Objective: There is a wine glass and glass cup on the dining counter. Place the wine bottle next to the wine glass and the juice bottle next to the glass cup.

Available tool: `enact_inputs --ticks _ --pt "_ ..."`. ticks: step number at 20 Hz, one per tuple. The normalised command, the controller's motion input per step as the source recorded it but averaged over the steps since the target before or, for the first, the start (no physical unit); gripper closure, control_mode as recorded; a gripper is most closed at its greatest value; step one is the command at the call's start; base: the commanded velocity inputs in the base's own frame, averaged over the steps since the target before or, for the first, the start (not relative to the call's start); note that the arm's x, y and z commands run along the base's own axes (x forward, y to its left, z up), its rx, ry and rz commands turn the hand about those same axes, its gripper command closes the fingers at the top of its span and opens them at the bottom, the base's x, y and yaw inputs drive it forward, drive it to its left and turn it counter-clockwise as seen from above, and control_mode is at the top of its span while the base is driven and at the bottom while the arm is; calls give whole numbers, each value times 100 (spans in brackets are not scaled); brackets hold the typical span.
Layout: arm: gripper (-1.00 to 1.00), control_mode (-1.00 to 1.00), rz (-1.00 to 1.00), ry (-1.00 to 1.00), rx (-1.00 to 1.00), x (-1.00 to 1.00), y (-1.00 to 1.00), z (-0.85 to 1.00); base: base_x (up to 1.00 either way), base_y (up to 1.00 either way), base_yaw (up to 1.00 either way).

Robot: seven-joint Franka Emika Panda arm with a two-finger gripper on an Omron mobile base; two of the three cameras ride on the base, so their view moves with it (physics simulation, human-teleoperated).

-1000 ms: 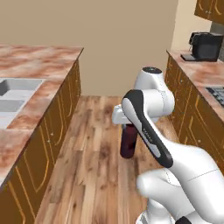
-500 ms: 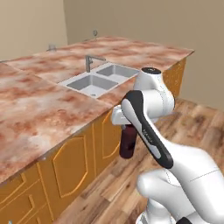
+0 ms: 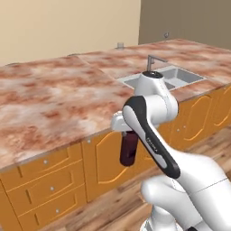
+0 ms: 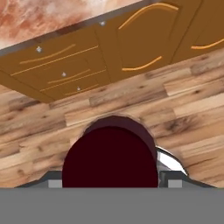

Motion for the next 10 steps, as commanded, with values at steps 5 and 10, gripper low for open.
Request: enact_inputs --ticks 5,10 --pt "100 100 0 0 0 0 0 0 -1 66 2" --pt "100 100 0 0 0 0 0 0 2 79 0"
